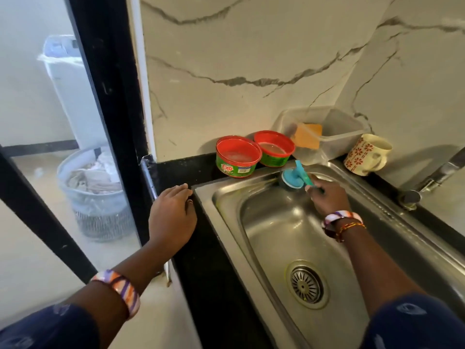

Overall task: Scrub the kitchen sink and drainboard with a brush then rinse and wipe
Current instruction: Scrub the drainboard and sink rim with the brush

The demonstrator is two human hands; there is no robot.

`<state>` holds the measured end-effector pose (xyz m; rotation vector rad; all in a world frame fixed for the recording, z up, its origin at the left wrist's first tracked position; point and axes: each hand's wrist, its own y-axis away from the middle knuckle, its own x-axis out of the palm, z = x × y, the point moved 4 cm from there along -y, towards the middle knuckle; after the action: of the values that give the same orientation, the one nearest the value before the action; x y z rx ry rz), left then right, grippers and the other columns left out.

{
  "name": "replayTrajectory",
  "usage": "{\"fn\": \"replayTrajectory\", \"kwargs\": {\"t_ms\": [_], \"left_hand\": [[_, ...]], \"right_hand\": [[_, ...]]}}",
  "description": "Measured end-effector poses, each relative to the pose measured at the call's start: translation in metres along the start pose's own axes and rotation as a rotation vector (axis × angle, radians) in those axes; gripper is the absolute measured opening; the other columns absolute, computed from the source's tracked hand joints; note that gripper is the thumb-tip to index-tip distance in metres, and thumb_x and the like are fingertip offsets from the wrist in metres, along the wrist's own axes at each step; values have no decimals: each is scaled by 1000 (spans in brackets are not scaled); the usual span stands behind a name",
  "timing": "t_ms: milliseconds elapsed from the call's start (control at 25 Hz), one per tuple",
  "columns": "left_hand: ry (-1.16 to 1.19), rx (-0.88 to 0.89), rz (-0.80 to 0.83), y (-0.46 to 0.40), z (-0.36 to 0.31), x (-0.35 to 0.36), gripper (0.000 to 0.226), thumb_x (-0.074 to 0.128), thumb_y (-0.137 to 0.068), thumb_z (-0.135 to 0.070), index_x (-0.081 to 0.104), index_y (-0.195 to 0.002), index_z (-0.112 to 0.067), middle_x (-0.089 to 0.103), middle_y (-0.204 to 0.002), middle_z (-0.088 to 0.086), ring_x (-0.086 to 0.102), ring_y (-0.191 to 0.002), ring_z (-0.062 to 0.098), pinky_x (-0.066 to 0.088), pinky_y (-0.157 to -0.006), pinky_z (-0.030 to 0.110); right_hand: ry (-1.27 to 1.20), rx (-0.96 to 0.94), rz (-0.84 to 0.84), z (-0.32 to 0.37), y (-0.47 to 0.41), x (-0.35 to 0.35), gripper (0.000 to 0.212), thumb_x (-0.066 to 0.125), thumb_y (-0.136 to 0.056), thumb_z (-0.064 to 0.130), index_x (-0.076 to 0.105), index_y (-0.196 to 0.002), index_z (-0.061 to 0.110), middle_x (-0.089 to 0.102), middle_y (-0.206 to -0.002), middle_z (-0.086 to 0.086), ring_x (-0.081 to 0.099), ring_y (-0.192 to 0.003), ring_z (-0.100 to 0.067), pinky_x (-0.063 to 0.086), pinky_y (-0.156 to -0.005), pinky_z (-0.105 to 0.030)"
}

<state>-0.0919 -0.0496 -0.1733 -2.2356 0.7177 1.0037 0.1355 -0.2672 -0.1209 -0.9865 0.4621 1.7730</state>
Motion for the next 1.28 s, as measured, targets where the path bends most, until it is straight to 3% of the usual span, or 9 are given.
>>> {"fn": "replayTrajectory", "kwargs": {"t_ms": [80, 200, 400, 480, 680, 800, 920, 1080, 1280], "left_hand": [[-39, 17, -10, 1, -2, 0, 33, 48, -92, -15, 60, -123, -11, 54, -134, 2, 43, -130, 20, 34, -109, 40], [-81, 26, -3, 0, -6, -1, 35, 48, -92, -15, 58, -125, -10, 54, -134, 4, 43, -130, 21, 36, -108, 39], [-137, 2, 37, 1, -10, -2, 37, 48, -93, -17, 54, -129, -13, 51, -137, 3, 39, -132, 20, 36, -105, 39], [-121, -8, 40, 3, -12, -3, 37, 47, -94, -18, 53, -130, -14, 50, -138, 2, 38, -133, 20, 36, -105, 39], [-126, -20, 45, 1, -13, -3, 37, 48, -94, -18, 52, -131, -14, 50, -138, 3, 37, -133, 20, 36, -104, 39], [-127, -22, 51, 2, -14, -3, 37, 48, -94, -18, 53, -130, -14, 50, -138, 3, 38, -133, 21, 37, -104, 40], [-118, -27, 46, 1, -14, -3, 36, 48, -94, -18, 53, -130, -14, 51, -137, 3, 38, -133, 21, 38, -103, 39], [-128, -35, 45, 1, -15, -3, 36, 48, -95, -18, 53, -130, -15, 51, -138, 2, 38, -133, 21, 39, -102, 39], [-110, -30, 29, 1, -15, -5, 35, 48, -94, -17, 55, -128, -15, 52, -137, 1, 39, -132, 19, 40, -101, 38]], "right_hand": [[-67, -30, 12, 5, 14, 7, 36, 57, -90, 13, 59, -125, 6, 69, -98, -9, 62, -82, -6, 40, -66, -16], [-235, -217, 139, 38, 60, 43, 37, 58, -89, 7, 56, -126, 6, 47, -67, 22, 49, -49, 17, 35, -53, 1], [-337, -352, 199, 55, 73, 53, 41, 59, -88, 4, 52, -128, 10, 62, -108, 4, 60, -90, 1, 44, -72, -5], [-256, -286, 137, 33, 41, 33, 40, 60, -87, 6, 53, -126, 13, 68, -102, -5, 66, -82, -14, 46, -74, -26], [108, -62, 27, -14, -30, -13, 38, 52, -92, 12, 55, -129, 11, 56, -132, -14, 51, -122, -28, 38, -95, -26], [59, -28, 15, -7, -20, -15, 36, 51, -92, 11, 56, -128, 8, 59, -126, -18, 58, -109, -29, 41, -87, -28], [-149, -274, 176, 32, 35, 22, 35, 56, -90, 8, 56, -126, 7, 67, -111, -10, 56, -65, 4, 38, -59, -12], [-181, -393, 308, 45, 55, 47, 39, 57, -91, 13, 52, -130, 16, 66, -89, 7, 50, -55, 9, 37, -56, -4], [-86, -146, 116, -10, -23, -6, 35, 56, -90, 9, 57, -125, 9, 62, -123, -14, 60, -105, -17, 36, -72, -15]]}}
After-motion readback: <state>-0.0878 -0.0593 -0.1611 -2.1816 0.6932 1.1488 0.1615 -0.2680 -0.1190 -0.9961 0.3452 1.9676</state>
